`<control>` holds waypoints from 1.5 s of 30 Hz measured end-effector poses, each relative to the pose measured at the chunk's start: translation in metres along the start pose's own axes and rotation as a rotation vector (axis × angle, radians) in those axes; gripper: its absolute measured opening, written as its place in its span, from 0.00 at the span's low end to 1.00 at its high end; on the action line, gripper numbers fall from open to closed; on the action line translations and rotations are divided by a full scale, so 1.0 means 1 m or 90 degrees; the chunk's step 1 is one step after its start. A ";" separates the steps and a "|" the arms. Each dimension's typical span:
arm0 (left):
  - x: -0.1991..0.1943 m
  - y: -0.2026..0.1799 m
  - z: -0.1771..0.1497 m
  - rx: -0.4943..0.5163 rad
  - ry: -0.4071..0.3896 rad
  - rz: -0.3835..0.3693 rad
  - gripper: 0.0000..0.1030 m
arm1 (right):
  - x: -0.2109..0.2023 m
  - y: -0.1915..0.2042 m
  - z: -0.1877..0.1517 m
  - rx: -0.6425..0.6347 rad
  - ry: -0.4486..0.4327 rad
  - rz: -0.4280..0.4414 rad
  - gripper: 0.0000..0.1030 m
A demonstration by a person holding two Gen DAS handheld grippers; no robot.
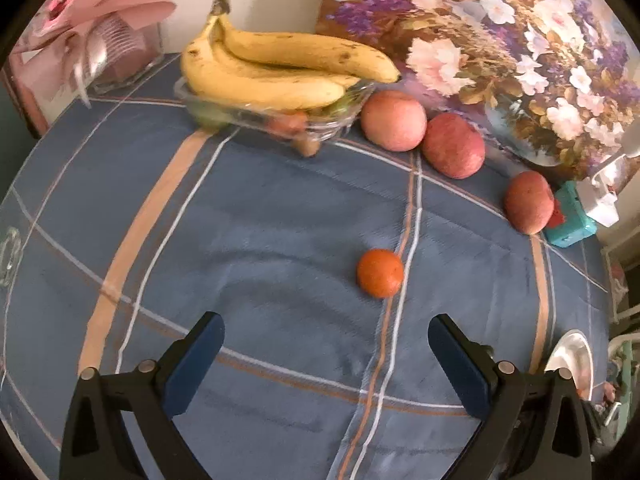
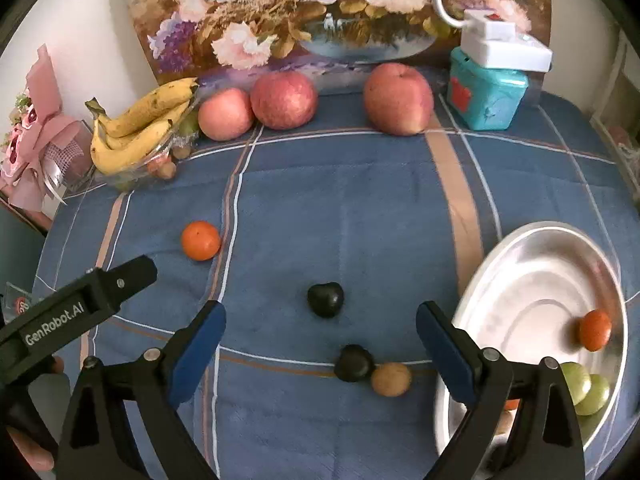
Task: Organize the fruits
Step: 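Withdraw both grippers from the plate toward the remaining fruit, then grasp a third tangerine with the left gripper while the right grasps a black plum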
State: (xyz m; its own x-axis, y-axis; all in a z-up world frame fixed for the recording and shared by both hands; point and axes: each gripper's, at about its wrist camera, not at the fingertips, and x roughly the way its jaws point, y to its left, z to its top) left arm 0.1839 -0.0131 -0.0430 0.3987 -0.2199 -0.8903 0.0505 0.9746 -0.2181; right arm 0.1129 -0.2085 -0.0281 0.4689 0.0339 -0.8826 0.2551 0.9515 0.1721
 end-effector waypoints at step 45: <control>-0.004 -0.029 -0.018 -0.014 0.025 -0.085 0.35 | -0.009 -0.011 -0.038 0.015 0.024 -0.023 0.25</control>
State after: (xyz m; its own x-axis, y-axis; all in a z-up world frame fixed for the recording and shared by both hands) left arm 0.1641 -0.0413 -0.0400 0.3539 -0.3497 -0.8675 0.0808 0.9354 -0.3441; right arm 0.0742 -0.2074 -0.0387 0.4262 0.0113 -0.9046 0.2914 0.9449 0.1491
